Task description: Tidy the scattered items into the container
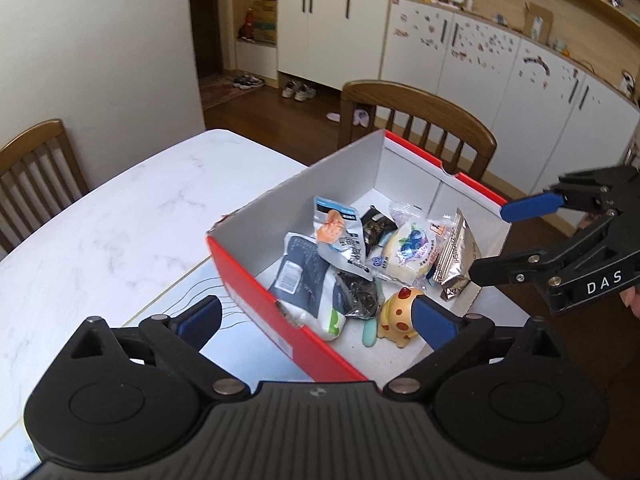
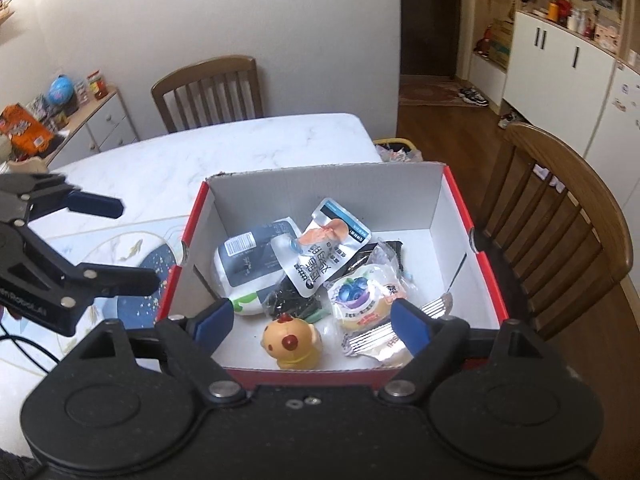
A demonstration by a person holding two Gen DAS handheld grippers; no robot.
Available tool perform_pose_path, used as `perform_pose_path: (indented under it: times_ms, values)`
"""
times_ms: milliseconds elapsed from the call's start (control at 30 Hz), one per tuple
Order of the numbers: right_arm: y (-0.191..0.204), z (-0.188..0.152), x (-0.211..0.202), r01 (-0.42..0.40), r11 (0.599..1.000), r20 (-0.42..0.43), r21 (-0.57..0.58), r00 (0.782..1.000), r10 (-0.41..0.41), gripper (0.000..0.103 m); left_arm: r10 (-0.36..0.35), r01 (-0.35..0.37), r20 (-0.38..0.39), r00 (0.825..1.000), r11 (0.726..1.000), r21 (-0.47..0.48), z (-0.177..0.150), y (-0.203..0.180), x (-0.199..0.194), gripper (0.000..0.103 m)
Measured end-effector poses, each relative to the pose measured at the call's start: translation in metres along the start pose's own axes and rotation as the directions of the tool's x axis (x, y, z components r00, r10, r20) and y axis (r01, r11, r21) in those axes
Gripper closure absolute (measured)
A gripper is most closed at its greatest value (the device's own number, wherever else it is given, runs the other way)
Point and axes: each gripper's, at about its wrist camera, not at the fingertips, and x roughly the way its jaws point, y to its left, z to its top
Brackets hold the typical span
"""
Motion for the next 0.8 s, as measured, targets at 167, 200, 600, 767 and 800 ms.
perform_pose_path:
  times_ms: [167, 200, 600, 767, 800]
  values:
    - [0.011, -0.006, -0.009, 0.015, 1.0, 0.031, 0.022, 0.999, -0.016, 0.016, -0.005, 0.005, 0.011, 1.0, 0.999, -0.036, -0.01, 0.008, -0.013, 0.001]
    - [0.013, -0.008, -0.01, 0.02, 0.999, 0.037, 0.026, 0.999, -0.021, 0.016, -0.006, 0.007, 0.012, 1.0, 0.999, -0.04, -0.012, 0.009, -0.015, 0.0]
    - [0.034, -0.024, -0.024, 0.071, 0.994, 0.09, 0.079, 0.993, -0.078, 0.016, -0.025, 0.026, 0.026, 0.999, 0.999, -0.036, -0.034, 0.007, -0.036, 0.0]
    - [0.038, -0.033, -0.028, 0.094, 0.992, 0.101, 0.09, 0.99, -0.103, 0.016, -0.031, 0.032, 0.027, 0.999, 0.999, -0.036, -0.038, 0.004, -0.036, 0.0]
    - [0.038, -0.035, -0.029, 0.095, 0.991, 0.103, 0.093, 0.989, -0.104, 0.016, -0.031, 0.031, 0.026, 0.999, 0.999, -0.035, -0.039, 0.004, -0.036, 0.0]
